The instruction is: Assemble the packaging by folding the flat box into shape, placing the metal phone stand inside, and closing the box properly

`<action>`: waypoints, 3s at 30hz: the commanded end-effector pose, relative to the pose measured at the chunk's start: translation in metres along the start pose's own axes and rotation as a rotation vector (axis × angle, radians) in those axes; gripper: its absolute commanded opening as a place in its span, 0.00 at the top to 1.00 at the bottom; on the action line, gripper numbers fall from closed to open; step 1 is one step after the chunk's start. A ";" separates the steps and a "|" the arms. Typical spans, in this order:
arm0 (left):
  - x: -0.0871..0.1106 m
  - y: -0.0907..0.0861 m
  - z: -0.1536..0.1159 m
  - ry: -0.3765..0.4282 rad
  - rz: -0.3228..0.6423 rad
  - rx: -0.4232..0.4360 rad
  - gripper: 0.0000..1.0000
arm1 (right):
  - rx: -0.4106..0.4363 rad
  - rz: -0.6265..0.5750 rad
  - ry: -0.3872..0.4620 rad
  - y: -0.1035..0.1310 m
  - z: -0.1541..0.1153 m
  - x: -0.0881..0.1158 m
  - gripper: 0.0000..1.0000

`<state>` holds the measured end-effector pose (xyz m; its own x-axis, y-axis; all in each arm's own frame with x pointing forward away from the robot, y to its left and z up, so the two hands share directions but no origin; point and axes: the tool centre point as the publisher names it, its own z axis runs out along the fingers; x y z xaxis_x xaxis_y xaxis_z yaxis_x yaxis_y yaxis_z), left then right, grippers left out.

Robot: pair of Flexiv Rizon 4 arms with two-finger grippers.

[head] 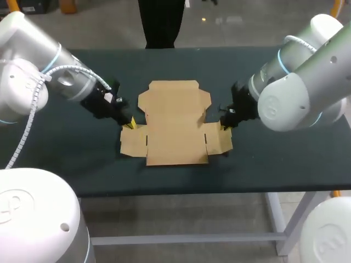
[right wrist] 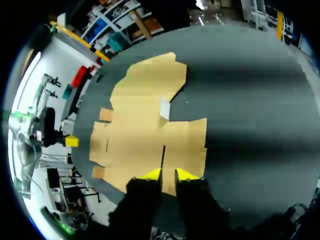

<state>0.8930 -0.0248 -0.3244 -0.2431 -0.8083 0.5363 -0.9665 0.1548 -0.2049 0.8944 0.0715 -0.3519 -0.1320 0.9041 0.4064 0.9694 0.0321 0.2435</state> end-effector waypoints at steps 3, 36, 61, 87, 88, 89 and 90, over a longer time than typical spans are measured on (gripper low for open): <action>-0.015 -0.027 -0.003 0.044 0.015 -0.058 0.92 | 0.161 0.015 0.483 0.023 -0.002 -0.014 0.69; -0.047 -0.106 -0.037 0.200 0.180 -0.061 0.00 | 0.140 0.131 0.804 0.127 0.029 -0.048 0.53; -0.052 -0.117 -0.043 0.257 0.231 -0.069 0.00 | 0.209 0.023 0.925 0.161 0.071 -0.035 0.51; -0.058 -0.113 -0.042 0.261 0.221 -0.063 0.00 | 0.243 0.072 0.757 0.161 0.082 -0.021 0.53; -0.058 -0.113 -0.042 0.262 0.221 -0.063 0.00 | 0.237 0.087 0.740 0.160 0.081 -0.021 0.53; -0.058 -0.113 -0.042 0.262 0.221 -0.063 0.00 | 0.235 0.095 0.730 0.160 0.080 -0.021 0.53; -0.058 -0.113 -0.042 0.262 0.221 -0.062 0.00 | 0.238 0.107 0.725 0.159 0.079 -0.021 0.53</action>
<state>1.0134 0.0273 -0.2984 -0.4521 -0.5799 0.6777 -0.8894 0.3505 -0.2934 1.0662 0.0912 -0.3956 -0.0653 0.3928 0.9173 0.9948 0.0980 0.0288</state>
